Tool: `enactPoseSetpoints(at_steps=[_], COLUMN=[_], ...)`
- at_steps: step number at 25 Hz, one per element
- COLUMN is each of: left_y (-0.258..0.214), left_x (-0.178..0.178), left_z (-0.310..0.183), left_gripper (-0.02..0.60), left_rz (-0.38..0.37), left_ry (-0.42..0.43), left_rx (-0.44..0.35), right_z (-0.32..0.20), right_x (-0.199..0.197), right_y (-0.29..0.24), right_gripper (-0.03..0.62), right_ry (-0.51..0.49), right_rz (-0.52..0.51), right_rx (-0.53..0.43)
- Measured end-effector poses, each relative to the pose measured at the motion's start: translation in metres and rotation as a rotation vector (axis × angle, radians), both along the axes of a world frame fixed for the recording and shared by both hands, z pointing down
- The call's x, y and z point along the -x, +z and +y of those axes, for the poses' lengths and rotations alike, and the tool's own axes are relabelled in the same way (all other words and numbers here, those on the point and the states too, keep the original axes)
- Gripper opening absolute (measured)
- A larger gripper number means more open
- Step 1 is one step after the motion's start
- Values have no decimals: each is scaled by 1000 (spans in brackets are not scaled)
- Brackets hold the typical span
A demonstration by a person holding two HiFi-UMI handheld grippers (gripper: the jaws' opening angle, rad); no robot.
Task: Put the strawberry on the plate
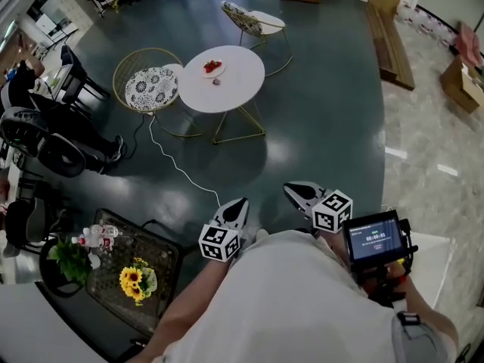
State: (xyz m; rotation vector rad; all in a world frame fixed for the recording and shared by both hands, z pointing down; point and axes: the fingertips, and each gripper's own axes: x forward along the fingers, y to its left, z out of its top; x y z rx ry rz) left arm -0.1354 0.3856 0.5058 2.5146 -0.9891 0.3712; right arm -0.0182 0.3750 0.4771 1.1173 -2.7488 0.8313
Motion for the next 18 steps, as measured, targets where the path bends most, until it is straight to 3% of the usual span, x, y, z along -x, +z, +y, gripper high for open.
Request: enactPoseSetpoints(at_steps=[18], left_y=[4], left_x=[-52], left_z=[38], left_gripper=[6], left_rz=[-21], left_ry=[1], left_rx=[38], right_z=[39], right_x=[-55], right_y=[4], right_gripper=[7], right_ry=[31], right_rz=[-29], right_rx=[13])
